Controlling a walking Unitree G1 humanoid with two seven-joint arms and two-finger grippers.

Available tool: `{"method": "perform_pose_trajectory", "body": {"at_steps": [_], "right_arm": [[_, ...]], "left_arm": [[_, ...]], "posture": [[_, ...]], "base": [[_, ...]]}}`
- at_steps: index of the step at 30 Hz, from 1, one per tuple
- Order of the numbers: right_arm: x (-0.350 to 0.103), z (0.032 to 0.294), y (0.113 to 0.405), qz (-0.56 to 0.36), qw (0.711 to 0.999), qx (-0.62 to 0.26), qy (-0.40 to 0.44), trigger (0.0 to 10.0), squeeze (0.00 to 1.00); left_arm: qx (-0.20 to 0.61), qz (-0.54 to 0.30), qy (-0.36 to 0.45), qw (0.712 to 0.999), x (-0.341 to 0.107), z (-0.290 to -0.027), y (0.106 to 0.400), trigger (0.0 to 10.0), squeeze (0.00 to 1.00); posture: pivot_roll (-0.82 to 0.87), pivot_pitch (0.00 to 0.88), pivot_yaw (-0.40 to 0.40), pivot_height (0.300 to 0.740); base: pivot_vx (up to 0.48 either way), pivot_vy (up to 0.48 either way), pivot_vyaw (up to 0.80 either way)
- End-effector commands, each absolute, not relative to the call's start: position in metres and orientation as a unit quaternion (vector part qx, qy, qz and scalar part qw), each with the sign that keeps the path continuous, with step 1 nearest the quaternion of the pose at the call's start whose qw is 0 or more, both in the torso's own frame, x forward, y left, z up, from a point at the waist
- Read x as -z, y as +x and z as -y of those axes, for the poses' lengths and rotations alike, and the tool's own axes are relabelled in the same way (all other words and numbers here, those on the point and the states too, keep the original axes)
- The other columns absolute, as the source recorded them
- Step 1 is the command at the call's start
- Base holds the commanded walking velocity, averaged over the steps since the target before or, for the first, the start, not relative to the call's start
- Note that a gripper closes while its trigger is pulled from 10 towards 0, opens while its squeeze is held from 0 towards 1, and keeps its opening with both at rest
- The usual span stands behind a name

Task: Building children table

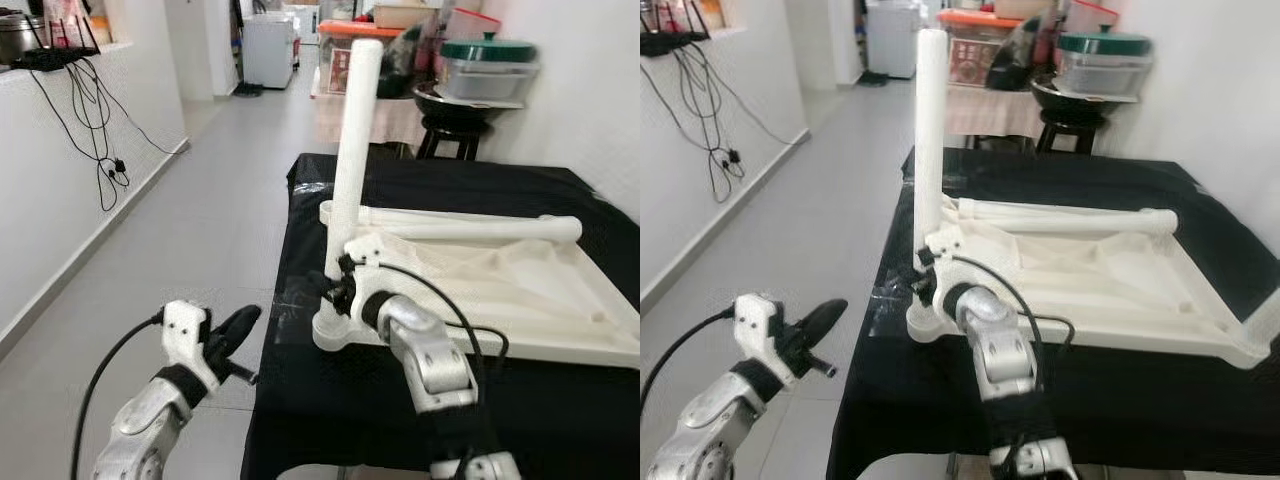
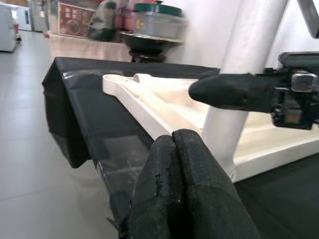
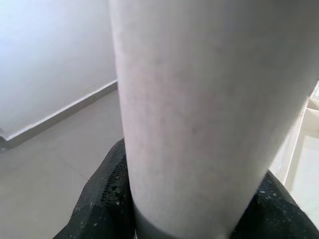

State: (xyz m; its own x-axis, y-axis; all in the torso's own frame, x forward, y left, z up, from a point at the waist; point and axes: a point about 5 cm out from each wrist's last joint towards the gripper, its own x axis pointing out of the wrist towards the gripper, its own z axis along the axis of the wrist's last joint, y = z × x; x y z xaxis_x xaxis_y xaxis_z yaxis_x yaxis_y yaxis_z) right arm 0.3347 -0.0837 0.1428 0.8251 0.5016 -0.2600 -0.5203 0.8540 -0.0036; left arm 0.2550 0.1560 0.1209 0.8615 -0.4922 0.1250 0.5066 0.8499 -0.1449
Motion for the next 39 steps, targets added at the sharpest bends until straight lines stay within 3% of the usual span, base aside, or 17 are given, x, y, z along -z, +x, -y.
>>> {"method": "perform_pose_trajectory", "body": {"at_steps": [1, 2, 4, 5, 9, 10, 13, 15, 16, 19, 24, 25, 37, 39], "right_arm": [[-0.112, 0.098, 0.332, -0.2, 0.949, -0.237, -0.06, 0.0, 0.0], [-0.117, 0.095, 0.334, -0.191, 0.948, -0.249, -0.05, 10.0, 0.0], [-0.122, 0.093, 0.337, -0.183, 0.947, -0.262, -0.043, 10.0, 0.0], [-0.133, 0.088, 0.339, -0.169, 0.943, -0.287, -0.018, 10.0, 1.0], [-0.162, 0.083, 0.343, -0.124, 0.936, -0.33, 0.001, 10.0, 1.0], [-0.185, 0.087, 0.355, -0.088, 0.916, -0.392, 0.005, 10.0, 1.0], [-0.19, 0.089, 0.358, -0.08, 0.91, -0.408, 0.008, 10.0, 1.0], [-0.199, 0.089, 0.357, -0.056, 0.867, -0.495, -0.014, 10.0, 1.0], [-0.2, 0.089, 0.355, -0.05, 0.835, -0.547, -0.03, 10.0, 0.0], [-0.196, 0.086, 0.359, -0.077, 0.786, -0.612, -0.025, 10.0, 0.0], [-0.189, 0.084, 0.36, -0.098, 0.769, -0.631, -0.031, 10.0, 0.0], [-0.186, 0.086, 0.362, -0.108, 0.766, -0.633, -0.025, 0.0, 0.0], [-0.179, 0.1, 0.365, -0.109, 0.783, -0.612, 0.003, 0.0, 0.0], [-0.173, 0.111, 0.364, -0.107, 0.804, -0.584, 0.003, 0.0, 0.0]], "left_arm": [[0.254, 0.035, -0.093, 0.962, -0.117, -0.157, 0.254, 10.0, 0.0], [0.253, 0.036, -0.093, 0.962, -0.117, -0.157, 0.254, 10.0, 0.0], [0.253, 0.036, -0.094, 0.962, -0.117, -0.157, 0.254, 10.0, 0.0], [0.255, 0.035, -0.093, 0.962, -0.117, -0.156, 0.255, 10.0, 0.0], [0.259, 0.034, -0.094, 0.961, -0.117, -0.154, 0.257, 10.0, 0.0], [0.261, 0.034, -0.094, 0.96, -0.117, -0.152, 0.257, 10.0, 0.0], [0.261, 0.034, -0.095, 0.96, -0.117, -0.152, 0.258, 10.0, 0.0], [0.26, 0.035, -0.095, 0.96, -0.117, -0.151, 0.257, 10.0, 0.0], [0.26, 0.034, -0.095, 0.96, -0.117, -0.151, 0.257, 10.0, 0.0], [0.26, 0.032, -0.093, 0.961, -0.116, -0.151, 0.256, 10.0, 0.0], [0.261, 0.03, -0.091, 0.961, -0.116, -0.151, 0.254, 10.0, 0.0], [0.261, 0.029, -0.091, 0.96, -0.115, -0.151, 0.253, 10.0, 0.0], [0.262, 0.028, -0.093, 0.96, -0.116, -0.151, 0.251, 10.0, 0.0], [0.262, 0.029, -0.093, 0.96, -0.117, -0.151, 0.251, 10.0, 0.0]], "posture": [[0.02, 0.0, -0.069, 0.74], [0.02, 0.0, -0.07, 0.74], [0.02, 0.0, -0.07, 0.74], [0.01, 0.0, -0.064, 0.74], [0.0, 0.0, -0.06, 0.74], [0.01, 0.0, -0.063, 0.74], [0.01, 0.0, -0.063, 0.74], [0.01, 0.0, -0.067, 0.74], [0.02, 0.0, -0.069, 0.74], [0.04, 0.0, -0.071, 0.74], [0.05, 0.0, -0.071, 0.74], [0.06, 0.0, -0.069, 0.74], [0.05, 0.0, -0.068, 0.74], [0.04, 0.0, -0.07, 0.74]], "base": [[0.0, 0.0, 0.0], [0.0, 0.0, 0.0], [0.0, 0.0, 0.0], [0.0, 0.0, 0.0], [0.0, 0.0, 0.0], [0.0, 0.0, 0.0], [0.0, 0.0, 0.0], [0.0, 0.0, 0.0], [0.0, 0.0, 0.0], [0.0, 0.0, 0.0], [0.0, 0.0, 0.0], [0.0, 0.0, 0.0], [0.0, 0.0, 0.0], [0.0, 0.0, 0.0]]}}
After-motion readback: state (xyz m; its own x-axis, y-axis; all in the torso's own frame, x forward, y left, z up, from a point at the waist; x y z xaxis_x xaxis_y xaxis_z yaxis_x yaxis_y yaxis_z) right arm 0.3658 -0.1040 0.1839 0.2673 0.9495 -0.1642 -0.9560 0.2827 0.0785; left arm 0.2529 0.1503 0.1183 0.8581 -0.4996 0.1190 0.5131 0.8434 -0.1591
